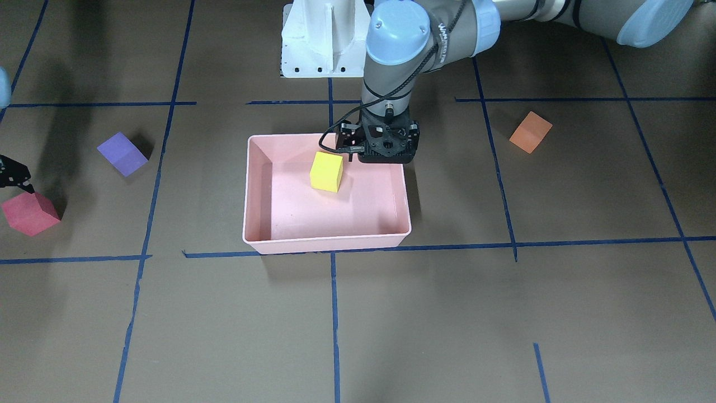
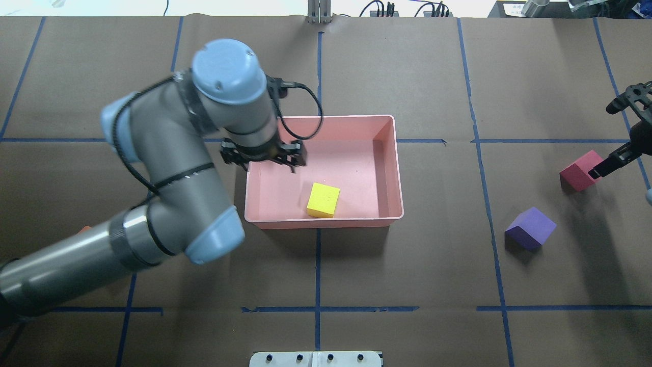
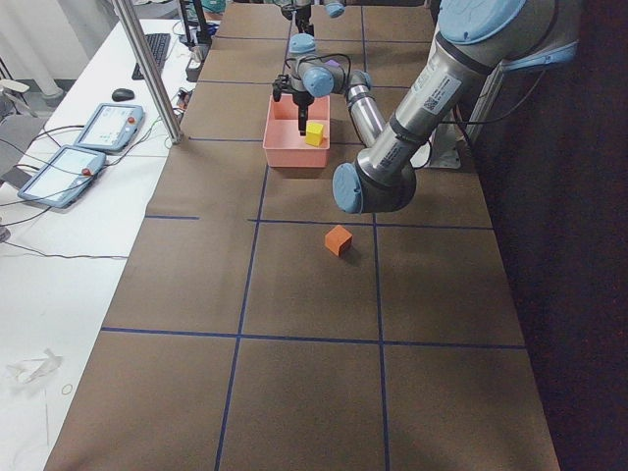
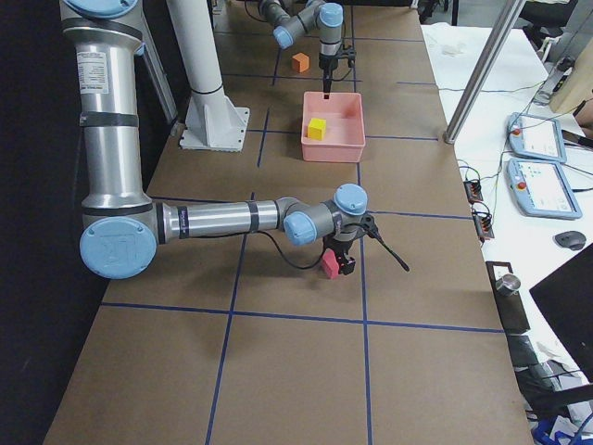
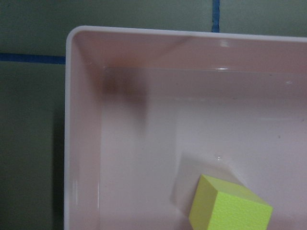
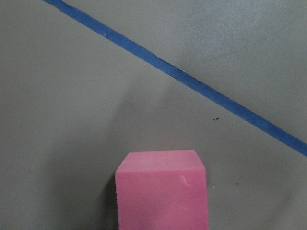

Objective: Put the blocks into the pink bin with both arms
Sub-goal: 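Grasp the pink-red cube with the right gripper while the left arm withdraws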

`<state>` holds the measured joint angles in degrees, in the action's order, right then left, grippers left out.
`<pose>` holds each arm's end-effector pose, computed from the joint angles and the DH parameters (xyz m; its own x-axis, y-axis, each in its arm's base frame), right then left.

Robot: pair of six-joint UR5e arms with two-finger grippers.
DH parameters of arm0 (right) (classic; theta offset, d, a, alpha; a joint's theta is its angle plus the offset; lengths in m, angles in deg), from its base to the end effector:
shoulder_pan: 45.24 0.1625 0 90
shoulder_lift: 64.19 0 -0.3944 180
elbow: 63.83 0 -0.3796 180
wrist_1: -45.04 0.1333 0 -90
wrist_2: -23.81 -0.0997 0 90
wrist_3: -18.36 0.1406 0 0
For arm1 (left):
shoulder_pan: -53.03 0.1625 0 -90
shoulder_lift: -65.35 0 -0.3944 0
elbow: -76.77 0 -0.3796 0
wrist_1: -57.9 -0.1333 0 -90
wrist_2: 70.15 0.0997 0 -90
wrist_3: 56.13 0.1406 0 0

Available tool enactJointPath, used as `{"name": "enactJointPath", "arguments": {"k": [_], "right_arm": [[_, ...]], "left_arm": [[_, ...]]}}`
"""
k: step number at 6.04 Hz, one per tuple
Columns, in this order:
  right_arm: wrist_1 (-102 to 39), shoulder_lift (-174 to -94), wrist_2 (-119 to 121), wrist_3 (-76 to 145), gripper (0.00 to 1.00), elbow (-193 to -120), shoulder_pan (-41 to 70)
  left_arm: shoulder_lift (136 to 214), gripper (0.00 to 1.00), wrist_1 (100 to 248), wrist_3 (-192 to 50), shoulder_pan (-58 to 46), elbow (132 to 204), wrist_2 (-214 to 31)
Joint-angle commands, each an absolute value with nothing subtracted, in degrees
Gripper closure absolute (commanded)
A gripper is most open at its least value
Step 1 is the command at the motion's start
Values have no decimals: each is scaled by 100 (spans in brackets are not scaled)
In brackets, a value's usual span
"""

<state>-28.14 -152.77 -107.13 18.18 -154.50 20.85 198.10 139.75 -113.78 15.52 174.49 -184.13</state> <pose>-0.1723 -0.4901 0.6111 0.6033 -0.5030 0.6189 0.3853 0.8633 0.3260 0.4847 -0.4681 0.1872 0.6770 0.0966 -0.7296 -0.0272 0.9940 0.1064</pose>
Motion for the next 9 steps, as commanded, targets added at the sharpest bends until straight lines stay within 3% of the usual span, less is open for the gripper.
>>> {"name": "enactJointPath", "arguments": {"k": [1, 4, 5, 6, 7, 9], "right_arm": [[-2818, -15235, -10575, 1818, 0, -15409, 1981], [-2818, -14866, -10486, 1827, 4, -14979, 1805], [-2818, -14865, -10486, 1818, 23, -14961, 1734], [-2826, -14883, -10477, 1827, 51, -14935, 1699], [-2826, -14883, -10503, 1835, 63, -14856, 1699], [-2896, -14578, -10547, 2839, 66, -15143, 1690]], "left_arm": [[18950, 0, 13981, -9551, 580, 17783, -19103], [17446, 0, 13972, -6614, -898, 18127, -19476], [17303, 0, 13929, -6276, -1198, 18136, -19783], [17275, 0, 13928, -6255, -1271, 18136, -19812], [16988, 0, 13963, -6116, -1376, 18145, -19821], [16400, 0, 13972, -5385, -1832, 18179, -19821]]}}
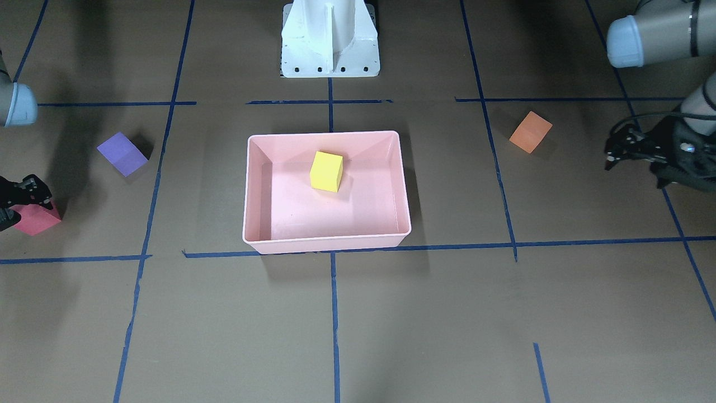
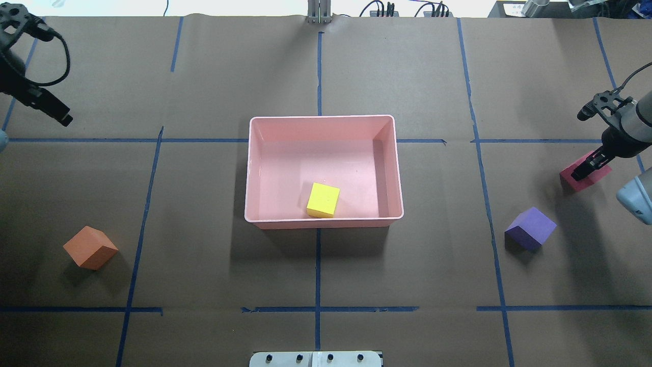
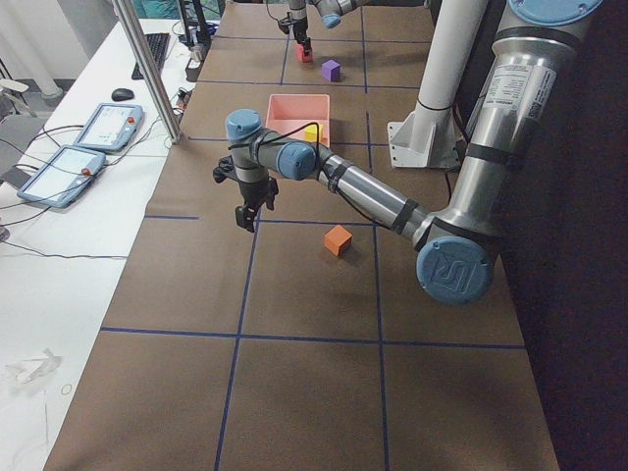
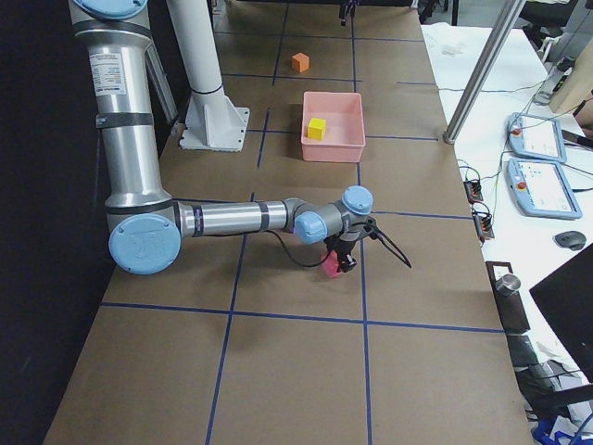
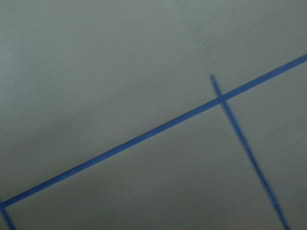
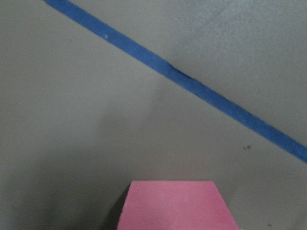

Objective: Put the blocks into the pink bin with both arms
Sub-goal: 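Grasp the pink-red cube with the right gripper while the left arm withdraws, then carry the pink-red cube into the bin with the right gripper and release it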

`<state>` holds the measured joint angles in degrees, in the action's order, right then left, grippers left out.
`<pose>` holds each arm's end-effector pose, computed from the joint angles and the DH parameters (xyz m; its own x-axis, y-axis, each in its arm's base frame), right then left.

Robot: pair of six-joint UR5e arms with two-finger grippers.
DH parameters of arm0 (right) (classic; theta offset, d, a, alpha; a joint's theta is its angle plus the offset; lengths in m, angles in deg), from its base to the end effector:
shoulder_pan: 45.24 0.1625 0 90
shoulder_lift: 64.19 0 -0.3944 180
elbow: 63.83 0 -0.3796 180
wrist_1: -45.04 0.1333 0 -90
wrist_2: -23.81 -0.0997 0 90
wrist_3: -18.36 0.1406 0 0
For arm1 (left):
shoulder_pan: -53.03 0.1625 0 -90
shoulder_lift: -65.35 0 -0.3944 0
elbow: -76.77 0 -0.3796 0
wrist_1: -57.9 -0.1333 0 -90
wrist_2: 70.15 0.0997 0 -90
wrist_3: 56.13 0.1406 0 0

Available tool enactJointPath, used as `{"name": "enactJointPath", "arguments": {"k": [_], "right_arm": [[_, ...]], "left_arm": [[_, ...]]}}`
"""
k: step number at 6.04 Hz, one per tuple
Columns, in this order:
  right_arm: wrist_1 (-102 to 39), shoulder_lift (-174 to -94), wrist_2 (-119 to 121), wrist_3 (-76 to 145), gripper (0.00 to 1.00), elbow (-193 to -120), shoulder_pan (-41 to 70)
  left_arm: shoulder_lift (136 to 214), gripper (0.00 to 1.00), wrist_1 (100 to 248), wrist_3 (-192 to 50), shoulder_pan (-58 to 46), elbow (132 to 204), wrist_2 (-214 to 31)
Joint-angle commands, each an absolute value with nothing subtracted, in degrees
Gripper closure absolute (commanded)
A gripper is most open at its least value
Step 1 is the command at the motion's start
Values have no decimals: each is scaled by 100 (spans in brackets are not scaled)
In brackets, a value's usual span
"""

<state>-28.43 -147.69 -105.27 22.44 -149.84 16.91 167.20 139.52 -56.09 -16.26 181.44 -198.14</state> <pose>-0.2192 -0.5105 0.6084 0.6202 -0.4836 0.6176 0.3985 0.8724 0.2830 0.1507 -0.5309 0.4533 0.6692 0.4586 -0.5847 -0.3365 0.8886 0.3117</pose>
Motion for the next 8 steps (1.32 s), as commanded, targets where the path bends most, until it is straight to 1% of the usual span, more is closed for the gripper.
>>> {"name": "enactJointPath", "arguments": {"k": [1, 2, 3, 4, 5, 6, 7, 8], "right_arm": [[-2905, -14323, -10817, 4030, 65, -15363, 1655], [-2914, -14138, -10855, 5173, 65, -15748, 1376], [-3114, -13892, -10855, 6045, 65, -16109, 1112], [-3856, -13472, -10794, 6855, 64, -16695, 796], [-4507, -12920, -10420, 7742, 62, -17023, 306], [-4792, -12409, -9989, 8307, 61, -17018, -64], [-5047, -11952, -9811, 8826, 61, -16983, -338], [-5067, -11730, -9366, 9066, 43, -16878, -645]], "left_arm": [[16153, 0, 14025, -5550, -1834, 18241, -19821], [16002, 0, 14347, -6021, -1834, 18267, -19821], [15531, 0, 15351, -6661, -1817, 18276, -19795], [15178, 0, 16579, -7703, -1721, 18277, -19768], [14861, 0, 17296, -8279, -1302, 18303, -19751], [14789, 0, 17704, -8781, -932, 18329, -19681], [14788, 0, 17760, -9151, -555, 18521, -19602], [14797, 0, 17760, -9886, 154, 18792, -19140]]}}
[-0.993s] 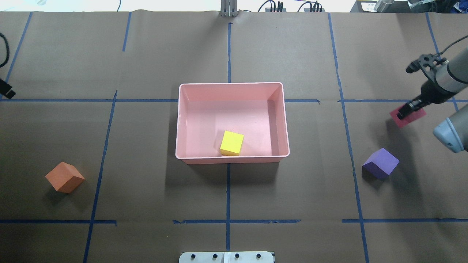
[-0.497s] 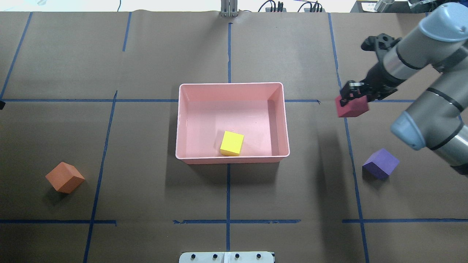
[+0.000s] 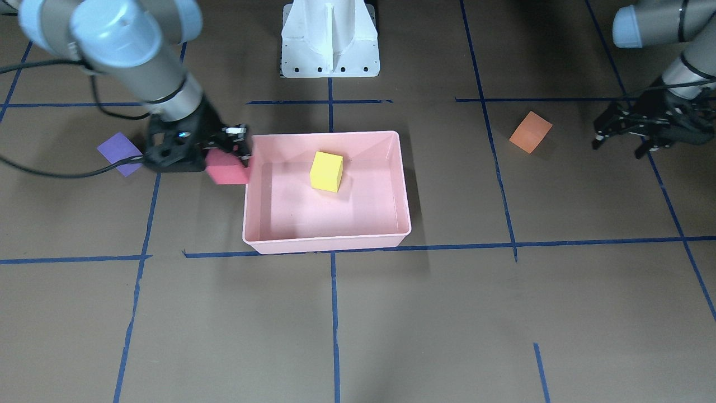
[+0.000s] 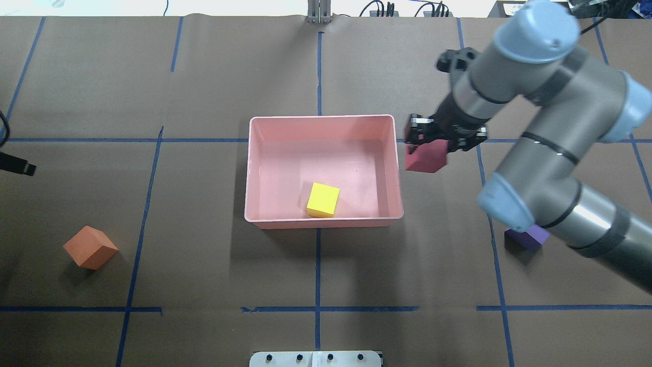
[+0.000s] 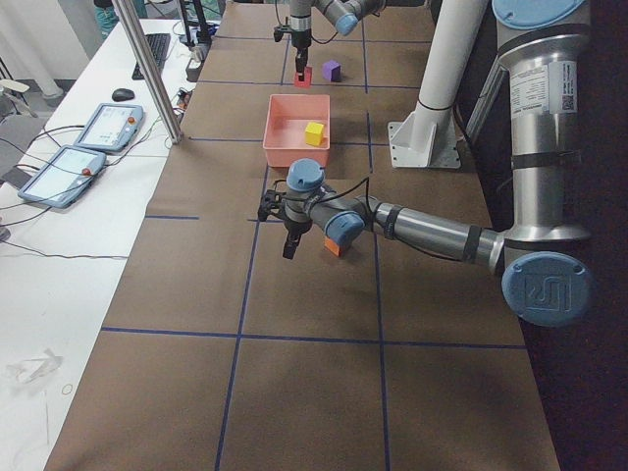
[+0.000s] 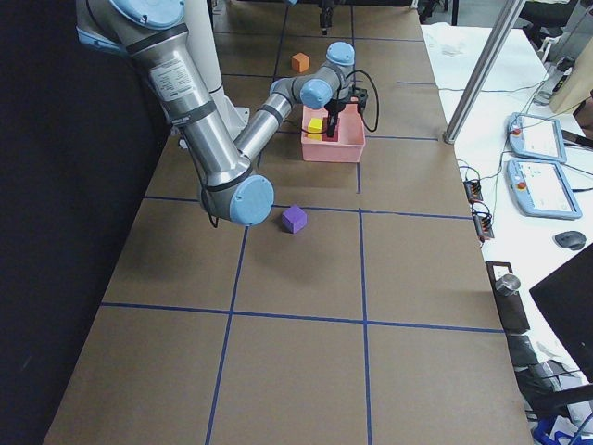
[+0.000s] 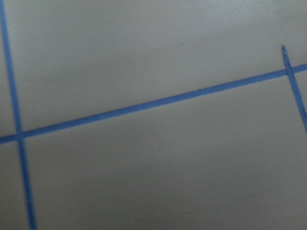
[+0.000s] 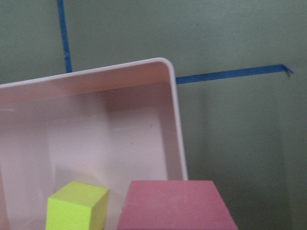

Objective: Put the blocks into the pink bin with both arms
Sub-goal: 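Carry the pink-red cube into the bin with the right gripper and release it, then grasp the orange cube with the left gripper while the right gripper hovers over the bin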

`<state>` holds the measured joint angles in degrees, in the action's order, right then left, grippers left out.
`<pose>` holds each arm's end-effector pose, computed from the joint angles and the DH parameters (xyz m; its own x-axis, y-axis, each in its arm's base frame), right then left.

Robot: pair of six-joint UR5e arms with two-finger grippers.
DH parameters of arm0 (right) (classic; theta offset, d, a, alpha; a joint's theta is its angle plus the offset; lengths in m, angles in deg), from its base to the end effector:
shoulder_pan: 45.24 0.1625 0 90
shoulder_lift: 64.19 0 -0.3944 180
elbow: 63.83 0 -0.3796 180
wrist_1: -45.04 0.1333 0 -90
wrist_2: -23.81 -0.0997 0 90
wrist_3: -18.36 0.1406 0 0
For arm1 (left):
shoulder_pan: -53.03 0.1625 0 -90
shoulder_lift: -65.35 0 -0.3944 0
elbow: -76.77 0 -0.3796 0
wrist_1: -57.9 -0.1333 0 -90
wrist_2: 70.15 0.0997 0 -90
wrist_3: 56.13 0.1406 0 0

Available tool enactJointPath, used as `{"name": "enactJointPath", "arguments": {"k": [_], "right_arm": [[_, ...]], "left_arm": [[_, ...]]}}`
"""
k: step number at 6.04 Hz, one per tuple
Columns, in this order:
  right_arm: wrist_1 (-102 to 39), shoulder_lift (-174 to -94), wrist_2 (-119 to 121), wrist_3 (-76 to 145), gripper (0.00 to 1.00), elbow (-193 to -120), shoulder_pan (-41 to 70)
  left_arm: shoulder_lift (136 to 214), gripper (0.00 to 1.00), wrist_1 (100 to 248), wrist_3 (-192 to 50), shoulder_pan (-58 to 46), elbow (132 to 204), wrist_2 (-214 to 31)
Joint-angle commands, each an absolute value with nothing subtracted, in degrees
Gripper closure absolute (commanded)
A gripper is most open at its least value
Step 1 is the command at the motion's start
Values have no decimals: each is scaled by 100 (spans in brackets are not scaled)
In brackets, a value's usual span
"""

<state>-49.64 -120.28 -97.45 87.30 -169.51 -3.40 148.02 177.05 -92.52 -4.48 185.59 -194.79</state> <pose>-0.4228 -0.4596 0.2155 0.5992 0.1242 0.7909 -0.0878 0.9921 -0.0893 0.2089 -0.4274 0.5009 0.6404 0.2274 -0.7336 -0.0344 0.9627 0.2684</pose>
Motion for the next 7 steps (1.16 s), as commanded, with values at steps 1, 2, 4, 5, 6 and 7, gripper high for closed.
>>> {"name": "enactJointPath", "arguments": {"k": [1, 2, 4, 5, 6, 7], "right_arm": [[-5076, -11432, -9231, 9165, 1, -16633, -709], [-5085, -11394, -9238, 9131, 0, -16561, -718], [-5338, -11403, -9255, 8308, 0, -16604, -561], [-5375, -11411, -9256, 8217, 0, -16604, -525], [-5367, -11437, -9256, 8216, 0, -16604, -516], [-5366, -11472, -9264, 8208, 0, -16622, -508]], "left_arm": [[14779, 0, 17760, -10102, 692, 19047, -18648], [14692, 0, 17769, -10061, 1028, 19259, -18600], [14298, 0, 17769, -9634, 1732, 19646, -17724], [14183, 0, 17787, -9203, 1734, 19674, -17703], [14164, 0, 17891, -8860, 1734, 19665, -17694], [14146, 0, 17901, -8726, 1743, 19656, -17694]]}}
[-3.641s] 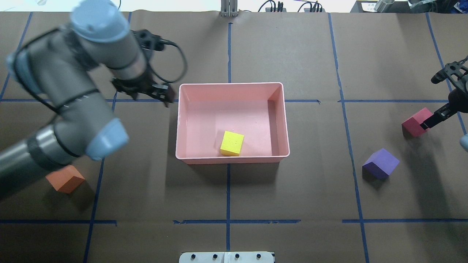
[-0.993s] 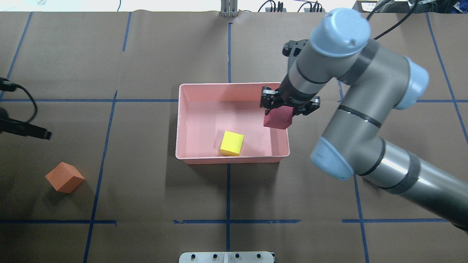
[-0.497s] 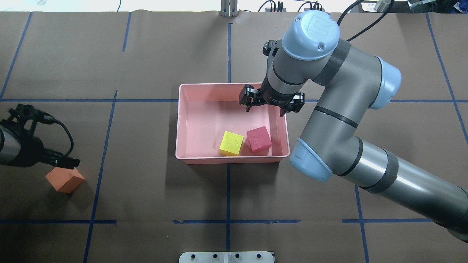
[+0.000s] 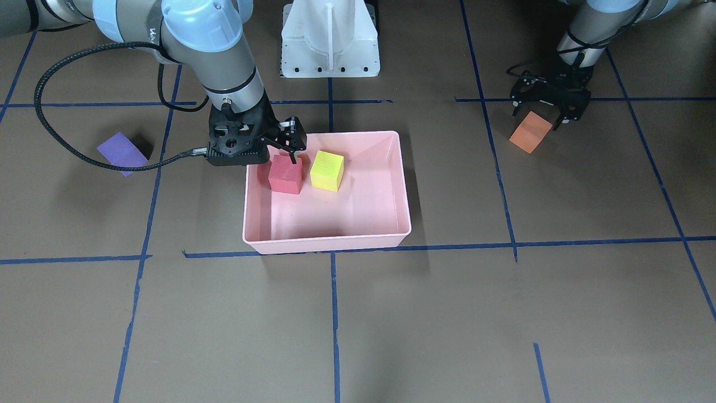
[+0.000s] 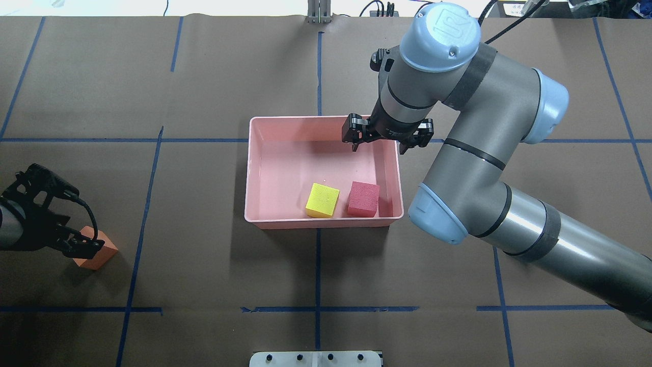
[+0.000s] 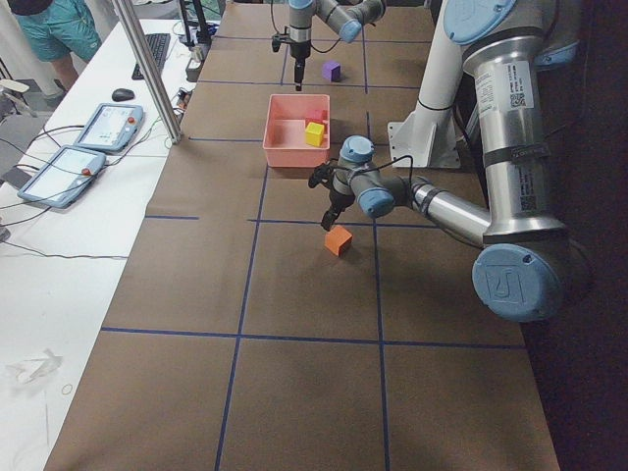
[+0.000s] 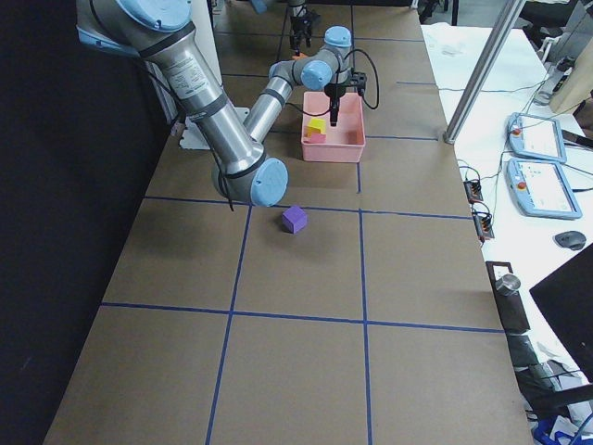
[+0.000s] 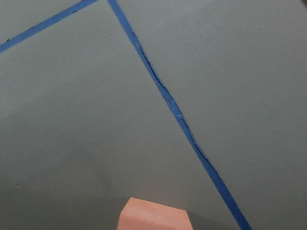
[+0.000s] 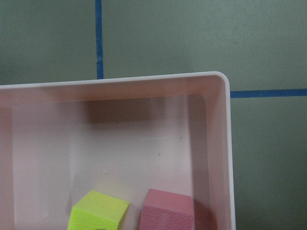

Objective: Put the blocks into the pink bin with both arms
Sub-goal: 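Grasp the orange cube with the left gripper while the right gripper hovers over the bin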

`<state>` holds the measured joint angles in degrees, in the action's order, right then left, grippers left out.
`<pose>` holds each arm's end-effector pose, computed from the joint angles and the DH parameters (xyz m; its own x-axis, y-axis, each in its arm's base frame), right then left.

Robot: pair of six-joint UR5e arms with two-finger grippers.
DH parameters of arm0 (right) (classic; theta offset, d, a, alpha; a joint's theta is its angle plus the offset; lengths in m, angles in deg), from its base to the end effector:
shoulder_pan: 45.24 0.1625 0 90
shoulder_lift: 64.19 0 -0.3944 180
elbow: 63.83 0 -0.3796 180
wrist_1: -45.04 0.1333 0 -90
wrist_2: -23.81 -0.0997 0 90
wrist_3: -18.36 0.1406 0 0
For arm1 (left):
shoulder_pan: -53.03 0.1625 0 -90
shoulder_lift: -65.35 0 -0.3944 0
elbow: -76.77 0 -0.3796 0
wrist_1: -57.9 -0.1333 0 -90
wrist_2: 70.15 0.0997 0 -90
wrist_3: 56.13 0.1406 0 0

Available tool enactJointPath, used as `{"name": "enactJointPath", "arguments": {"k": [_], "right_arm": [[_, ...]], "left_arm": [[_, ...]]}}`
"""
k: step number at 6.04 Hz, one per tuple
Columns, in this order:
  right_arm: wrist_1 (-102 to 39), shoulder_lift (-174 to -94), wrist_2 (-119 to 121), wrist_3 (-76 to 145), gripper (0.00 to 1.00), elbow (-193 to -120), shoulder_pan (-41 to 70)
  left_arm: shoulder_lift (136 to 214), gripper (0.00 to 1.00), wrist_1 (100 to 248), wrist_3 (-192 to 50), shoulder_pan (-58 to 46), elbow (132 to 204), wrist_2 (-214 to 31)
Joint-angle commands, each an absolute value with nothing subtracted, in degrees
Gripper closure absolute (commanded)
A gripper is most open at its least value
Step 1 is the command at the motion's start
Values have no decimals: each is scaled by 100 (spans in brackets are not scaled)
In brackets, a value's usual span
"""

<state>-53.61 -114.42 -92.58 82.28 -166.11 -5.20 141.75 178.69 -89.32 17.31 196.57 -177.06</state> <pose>-0.4480 -0.4690 0.1893 0.6502 0.0320 0.7591 -0.0631 0.9979 0.0120 0.3018 -0.3308 0.4588 0.6261 0.5360 -0.5663 -0.2522 0.8265 0.5033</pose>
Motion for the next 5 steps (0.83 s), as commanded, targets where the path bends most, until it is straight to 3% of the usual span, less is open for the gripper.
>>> {"name": "enactJointPath", "arguments": {"k": [1, 5], "right_arm": [[-5366, -11490, -9273, 8208, 0, -16639, -499], [-5366, -11587, -9273, 8208, 0, -16710, -499]], "left_arm": [[14155, 0, 17910, -8724, 1752, 19622, -17703], [14208, 0, 17927, -8724, 1822, 19262, -17764]]}}
